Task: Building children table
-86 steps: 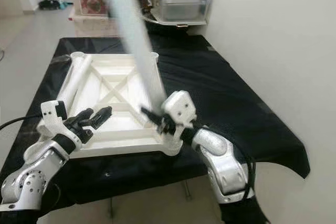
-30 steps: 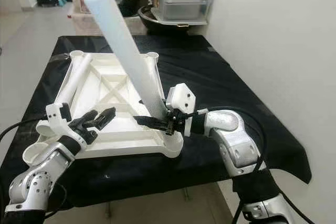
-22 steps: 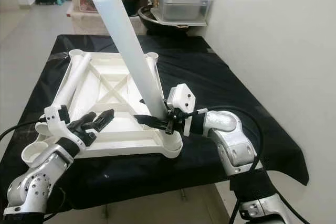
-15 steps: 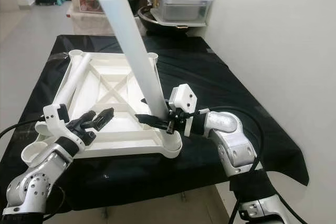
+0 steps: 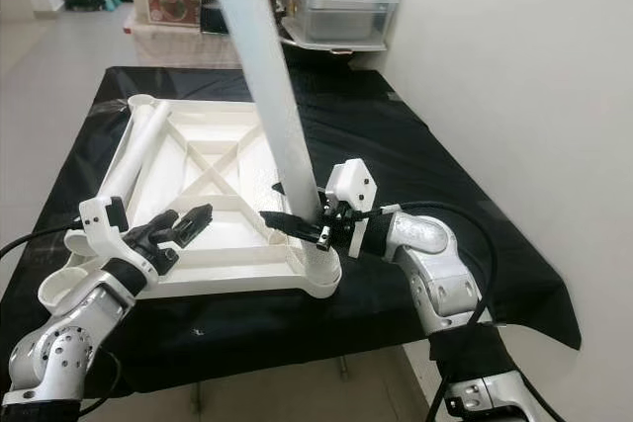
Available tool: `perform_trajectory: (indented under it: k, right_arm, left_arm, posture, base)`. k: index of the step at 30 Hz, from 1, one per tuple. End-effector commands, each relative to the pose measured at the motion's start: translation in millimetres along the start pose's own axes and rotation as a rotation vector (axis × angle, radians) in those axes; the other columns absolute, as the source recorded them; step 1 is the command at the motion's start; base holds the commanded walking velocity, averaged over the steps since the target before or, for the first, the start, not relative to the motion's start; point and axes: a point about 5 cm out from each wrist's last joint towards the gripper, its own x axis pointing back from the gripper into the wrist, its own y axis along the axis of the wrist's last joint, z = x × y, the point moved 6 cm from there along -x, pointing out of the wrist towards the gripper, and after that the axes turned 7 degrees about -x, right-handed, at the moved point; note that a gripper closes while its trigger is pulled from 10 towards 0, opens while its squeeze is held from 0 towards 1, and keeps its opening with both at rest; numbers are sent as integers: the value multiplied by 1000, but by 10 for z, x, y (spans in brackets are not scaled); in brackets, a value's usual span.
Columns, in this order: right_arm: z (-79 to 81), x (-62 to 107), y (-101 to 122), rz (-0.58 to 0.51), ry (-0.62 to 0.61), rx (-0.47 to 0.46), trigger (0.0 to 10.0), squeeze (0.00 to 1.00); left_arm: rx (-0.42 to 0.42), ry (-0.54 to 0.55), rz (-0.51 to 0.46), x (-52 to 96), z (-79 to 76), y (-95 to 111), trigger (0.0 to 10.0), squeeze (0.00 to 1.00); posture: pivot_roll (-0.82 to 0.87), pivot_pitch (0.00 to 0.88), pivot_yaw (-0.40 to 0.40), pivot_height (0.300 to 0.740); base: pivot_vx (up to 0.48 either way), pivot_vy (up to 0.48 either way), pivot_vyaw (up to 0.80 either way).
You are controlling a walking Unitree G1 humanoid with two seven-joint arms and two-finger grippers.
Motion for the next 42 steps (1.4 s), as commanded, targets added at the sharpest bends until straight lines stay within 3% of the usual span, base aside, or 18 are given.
perform_trajectory:
  k: [1, 4, 6, 12, 18, 20, 21, 24, 25, 26, 33, 42]
  right_arm:
    - [-176, 2, -251, 37, -177, -94, 10000, 0]
    - [-343, 56, -310, 20, -367, -141, 10000, 0]
    - [-364, 71, -318, 15, -407, -140, 10000, 0]
    - [-363, 113, -489, 63, -546, -195, 10000, 0]
    - [-287, 43, -464, 71, -715, -127, 10000, 0]
    - [-459, 235, -585, 121, -963, -170, 10000, 0]
    - [-459, 235, -585, 121, -963, -170, 10000, 0]
    - [-602, 506, -665, 113, -1205, -222, 10000, 0]
    - [-602, 506, -665, 113, -1205, -222, 10000, 0]
    - [-646, 649, -703, 102, -1318, -236, 10000, 0]
    - [-701, 851, -625, 48, -1463, -208, 10000, 0]
    - [-636, 822, -603, 47, -1459, -169, 10000, 0]
  left_arm:
    - [16, 2, 16, -2, -3, -39, 10000, 0]
    - [21, 5, 20, -5, -3, -49, 10000, 0]
    - [21, 5, 20, -6, 0, -48, 10000, 0]
    - [22, 8, 25, -12, 15, -49, 10000, 0]
    - [20, 9, 26, -42, 19, -56, 10000, 0]
    - [20, 9, 28, -50, 14, -64, 10000, 0]
    - [20, 9, 28, -50, 14, -64, 10000, 0]
    - [21, 14, 25, -67, 25, -56, 10000, 0]
    - [21, 14, 25, -67, 25, -56, 10000, 0]
    - [22, 18, 24, -78, 36, -49, 10000, 0]
    - [11, 30, 15, -94, 70, -12, 10000, 0]
    - [4, 45, 18, -96, 104, -28, 10000, 0]
  posture:
    - [103, 0, -101, 740]
    - [100, 0, -98, 740]
    - [99, 0, -97, 740]
    - [92, 0, -88, 740]
    - [83, 0, -79, 740]
    - [84, 0, -79, 740]
    - [84, 0, -79, 740]
    - [85, 0, -78, 740]
    - [85, 0, -78, 740]
    - [89, 0, -75, 740]
    - [93, 0, -76, 740]
    - [89, 0, -67, 740]
  base:
    - [0, 0, 0]
    - [0, 0, 0]
    - [0, 0, 0]
    - [0, 0, 0]
    - [0, 0, 0]
    - [0, 0, 0]
    - [0, 0, 0]
    - [0, 0, 0]
    - [0, 0, 0]
    - [0, 0, 0]
    - [0, 0, 0]
    - [0, 0, 0]
